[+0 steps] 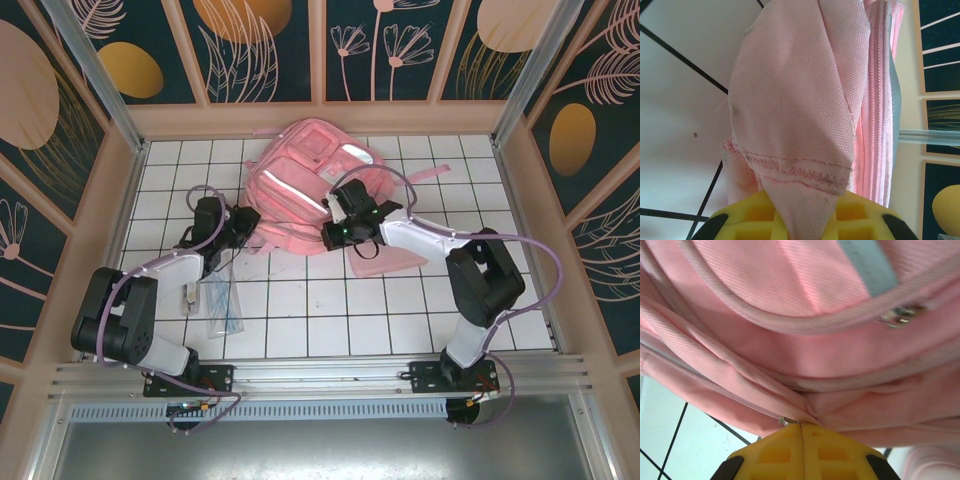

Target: Pack the student bag

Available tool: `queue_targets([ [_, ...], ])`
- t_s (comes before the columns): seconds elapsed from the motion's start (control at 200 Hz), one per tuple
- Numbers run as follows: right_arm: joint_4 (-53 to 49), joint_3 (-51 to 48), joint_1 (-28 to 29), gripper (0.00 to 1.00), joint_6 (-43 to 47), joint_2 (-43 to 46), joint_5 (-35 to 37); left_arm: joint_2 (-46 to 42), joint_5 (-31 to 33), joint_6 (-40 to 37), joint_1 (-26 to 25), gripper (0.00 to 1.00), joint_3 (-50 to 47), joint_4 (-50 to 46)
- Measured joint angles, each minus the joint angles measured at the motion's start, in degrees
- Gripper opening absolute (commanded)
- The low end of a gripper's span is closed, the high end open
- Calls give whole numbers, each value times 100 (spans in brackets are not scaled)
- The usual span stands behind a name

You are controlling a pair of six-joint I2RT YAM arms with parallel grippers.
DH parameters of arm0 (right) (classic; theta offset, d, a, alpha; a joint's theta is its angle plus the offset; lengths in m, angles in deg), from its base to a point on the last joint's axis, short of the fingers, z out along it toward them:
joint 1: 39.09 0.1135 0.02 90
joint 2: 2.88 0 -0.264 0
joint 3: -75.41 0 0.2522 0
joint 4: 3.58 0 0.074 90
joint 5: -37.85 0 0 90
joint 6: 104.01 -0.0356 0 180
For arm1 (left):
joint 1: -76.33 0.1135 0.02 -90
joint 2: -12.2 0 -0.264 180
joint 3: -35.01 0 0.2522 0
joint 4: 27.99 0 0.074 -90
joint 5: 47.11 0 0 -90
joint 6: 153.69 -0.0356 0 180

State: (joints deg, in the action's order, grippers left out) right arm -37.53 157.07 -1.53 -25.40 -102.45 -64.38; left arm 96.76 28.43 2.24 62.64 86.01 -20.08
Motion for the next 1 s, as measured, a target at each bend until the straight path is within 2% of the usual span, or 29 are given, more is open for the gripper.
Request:
queue_targets([
  [0.05,-79,11,-92,0,31,42,66,-35,-11,-72,92,20,61,-68],
  [0.125,-212,11,-343,0,31,68,31,-42,-9,-186,306,64,219,-177],
  [0.15,-214,11,-413,0,2,68,-48,-42,-7,-190,380,71,260,-177],
  [0.185,-210,11,-498,0,-72,66,-186,-46,-20,-181,457,76,308,-170],
  [0.3,39,55,-496,0,-315,22,-645,-186,-31,-96,557,79,306,-160],
  [0.375,168,203,-431,0,-452,-109,-833,-514,-2,-55,555,88,192,-203],
  [0.5,424,503,-376,0,-649,-339,-1224,-1250,44,70,516,89,-35,-260],
  [0.63,730,874,-299,0,-796,-479,-1615,-1631,142,343,157,90,-184,-118],
  [0.73,946,1163,-212,0,-857,-487,-1816,-1534,229,678,-203,90,-437,162],
  [0.83,1102,1325,-129,0,-868,-485,-1950,-1064,273,966,-490,90,-527,369],
  [1.001,925,1187,-81,0,-822,-439,-1744,-361,323,1113,-748,91,-463,518],
])
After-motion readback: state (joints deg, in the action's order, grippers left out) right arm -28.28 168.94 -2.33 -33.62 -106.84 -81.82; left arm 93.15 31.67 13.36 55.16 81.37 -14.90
